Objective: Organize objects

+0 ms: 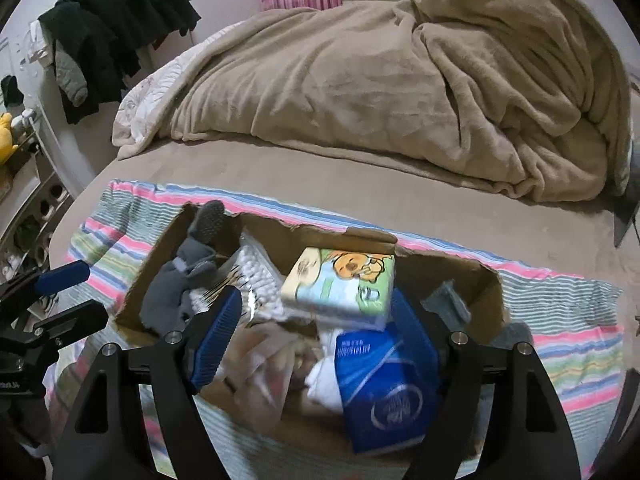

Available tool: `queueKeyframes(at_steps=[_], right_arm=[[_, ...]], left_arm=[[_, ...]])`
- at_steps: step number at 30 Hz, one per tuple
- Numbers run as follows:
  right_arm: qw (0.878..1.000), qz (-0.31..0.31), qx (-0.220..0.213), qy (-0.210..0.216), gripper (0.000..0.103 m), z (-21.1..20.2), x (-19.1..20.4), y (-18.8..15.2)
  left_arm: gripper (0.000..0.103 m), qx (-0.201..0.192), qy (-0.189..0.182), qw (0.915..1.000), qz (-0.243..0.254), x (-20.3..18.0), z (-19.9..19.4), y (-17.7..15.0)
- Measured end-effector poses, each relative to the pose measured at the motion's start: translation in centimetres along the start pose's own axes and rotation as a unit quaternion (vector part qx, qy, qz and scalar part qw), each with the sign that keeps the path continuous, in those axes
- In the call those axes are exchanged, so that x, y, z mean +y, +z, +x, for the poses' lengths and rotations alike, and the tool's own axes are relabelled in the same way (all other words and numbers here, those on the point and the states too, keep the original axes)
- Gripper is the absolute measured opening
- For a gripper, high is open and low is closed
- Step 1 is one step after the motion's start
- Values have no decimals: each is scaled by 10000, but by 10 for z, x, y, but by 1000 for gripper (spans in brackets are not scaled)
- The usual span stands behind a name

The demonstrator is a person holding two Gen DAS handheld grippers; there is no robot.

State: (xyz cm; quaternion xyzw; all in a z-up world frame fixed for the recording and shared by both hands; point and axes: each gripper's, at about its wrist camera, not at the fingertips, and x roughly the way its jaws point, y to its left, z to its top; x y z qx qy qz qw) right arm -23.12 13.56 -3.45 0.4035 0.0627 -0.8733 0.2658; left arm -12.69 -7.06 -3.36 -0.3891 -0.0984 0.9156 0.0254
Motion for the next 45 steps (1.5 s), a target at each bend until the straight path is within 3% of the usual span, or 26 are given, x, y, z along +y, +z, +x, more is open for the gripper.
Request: queueKeyframes(at_steps=[14,45], right_arm=[[9999,63,-81,31,80,-56,13,-37],[9996,128,-240,55,80,-135,38,-109]], left_arm=[[81,-23,-109,9999,131,-24,-36,-23],[81,56,95,9999,41,-54,-96,-85]])
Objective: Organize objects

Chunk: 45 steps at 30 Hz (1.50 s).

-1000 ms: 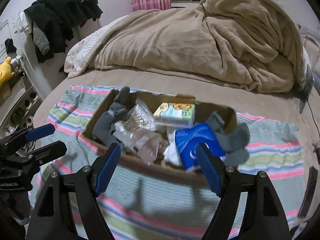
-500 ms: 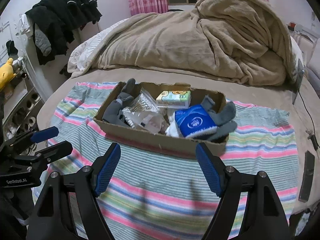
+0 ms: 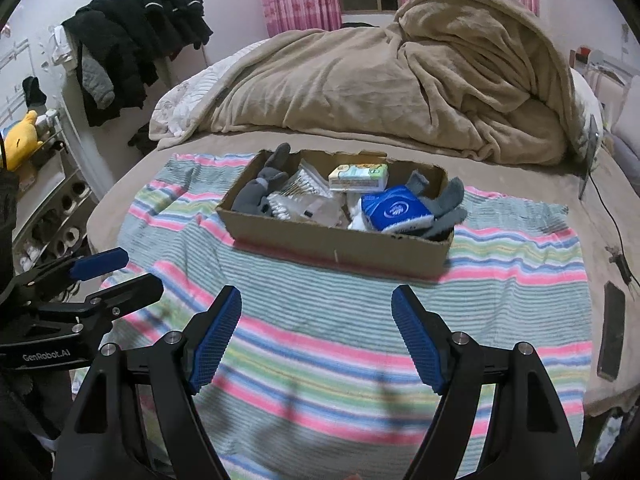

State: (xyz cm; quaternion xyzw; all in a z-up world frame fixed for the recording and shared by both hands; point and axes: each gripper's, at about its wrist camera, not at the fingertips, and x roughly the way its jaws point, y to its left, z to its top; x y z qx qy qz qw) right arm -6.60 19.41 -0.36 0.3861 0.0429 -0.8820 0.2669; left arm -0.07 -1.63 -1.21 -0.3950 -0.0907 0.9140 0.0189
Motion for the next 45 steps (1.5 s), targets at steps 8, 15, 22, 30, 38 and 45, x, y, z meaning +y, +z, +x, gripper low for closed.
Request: queueKeyframes(at_steps=[8,15,22,30,38,45], right_arm=[[10000,73,-42,6,80,-20,5,-13],[9998,141,-144,6,80,-31,5,-16],[9997,164,-194,11,80,-34,2,-15],[9997,195,-175,7,80,-33,0,-14],[9997,206,-145,29,80,-28,-3,-11],[9997,208,-126,32,80,-25,-6,-9]], left_arm=[[81,-114,10,9998,180,-13,-19,-8],[89,-255,55,9995,174,-11,-34,-10],[90,-271,96,9994,173,-10,-39,-10],[91,-233,126,9995,184,-12,-34,-8],[91,-207,176,9994,200,-11,-27,-4],[91,-193,222,9995,143,-8,-24,-1]])
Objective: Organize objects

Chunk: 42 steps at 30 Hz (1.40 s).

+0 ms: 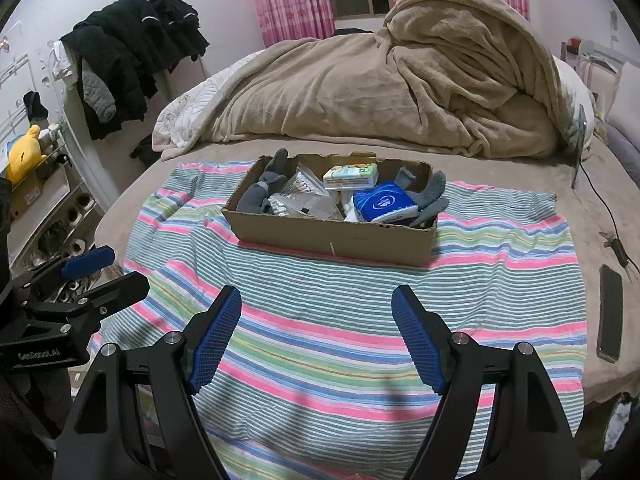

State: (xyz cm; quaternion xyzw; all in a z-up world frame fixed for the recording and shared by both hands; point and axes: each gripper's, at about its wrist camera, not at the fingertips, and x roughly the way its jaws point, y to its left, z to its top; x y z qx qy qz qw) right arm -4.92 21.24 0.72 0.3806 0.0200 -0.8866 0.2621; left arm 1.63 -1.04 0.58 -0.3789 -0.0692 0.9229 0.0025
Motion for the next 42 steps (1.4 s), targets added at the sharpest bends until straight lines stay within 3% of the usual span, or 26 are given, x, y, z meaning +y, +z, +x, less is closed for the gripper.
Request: queueKeyframes(at_steps=[42], right_arm=[[10000,-10,50,37,80,3,10,-3]], left_arm=[[91,114,-128,9998,-90,6,6,-1]])
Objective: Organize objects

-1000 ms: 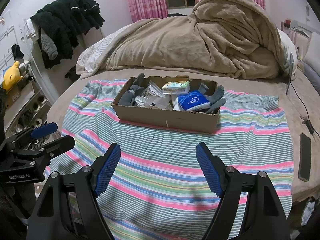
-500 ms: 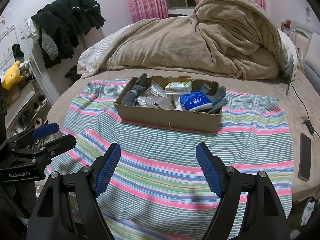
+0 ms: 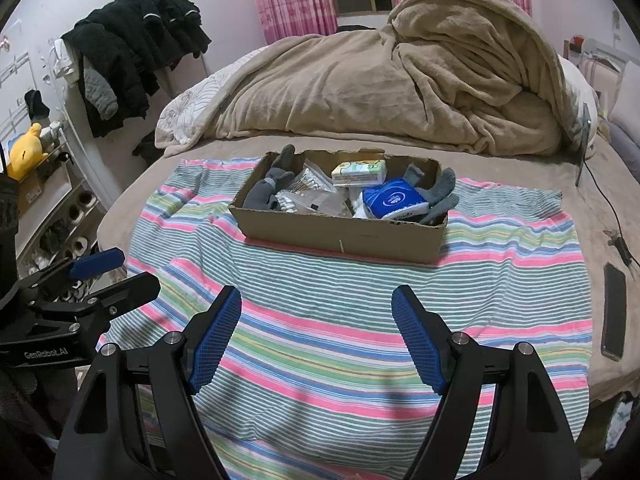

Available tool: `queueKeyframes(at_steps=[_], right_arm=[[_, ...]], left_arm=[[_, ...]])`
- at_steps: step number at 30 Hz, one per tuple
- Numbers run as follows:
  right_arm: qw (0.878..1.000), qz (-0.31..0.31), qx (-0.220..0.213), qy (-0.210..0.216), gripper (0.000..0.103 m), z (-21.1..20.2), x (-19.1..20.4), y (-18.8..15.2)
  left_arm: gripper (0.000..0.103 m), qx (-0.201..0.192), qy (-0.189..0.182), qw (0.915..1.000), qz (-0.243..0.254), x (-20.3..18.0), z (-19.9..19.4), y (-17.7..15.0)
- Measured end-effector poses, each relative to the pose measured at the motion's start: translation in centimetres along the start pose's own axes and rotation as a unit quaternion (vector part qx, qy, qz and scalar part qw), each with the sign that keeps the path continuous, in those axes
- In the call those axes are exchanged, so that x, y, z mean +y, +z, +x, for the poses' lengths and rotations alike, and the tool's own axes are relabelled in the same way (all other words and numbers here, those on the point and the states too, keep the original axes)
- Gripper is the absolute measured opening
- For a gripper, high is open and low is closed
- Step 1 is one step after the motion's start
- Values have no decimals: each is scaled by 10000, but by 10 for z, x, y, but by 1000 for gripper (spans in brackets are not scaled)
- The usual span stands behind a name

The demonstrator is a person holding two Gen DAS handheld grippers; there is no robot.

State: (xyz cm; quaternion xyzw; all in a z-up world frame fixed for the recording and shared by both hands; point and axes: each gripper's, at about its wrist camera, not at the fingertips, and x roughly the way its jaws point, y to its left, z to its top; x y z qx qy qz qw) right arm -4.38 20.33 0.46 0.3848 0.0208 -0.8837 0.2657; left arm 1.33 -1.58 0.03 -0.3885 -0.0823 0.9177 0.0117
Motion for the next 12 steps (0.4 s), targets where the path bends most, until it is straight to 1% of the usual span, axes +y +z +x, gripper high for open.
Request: queueKeyframes(at_steps=[12], right_arm=[[10000,53,33,13,80,8,-4,3]], left_arm=[[91,33,-46,9999,90,0,12,4]])
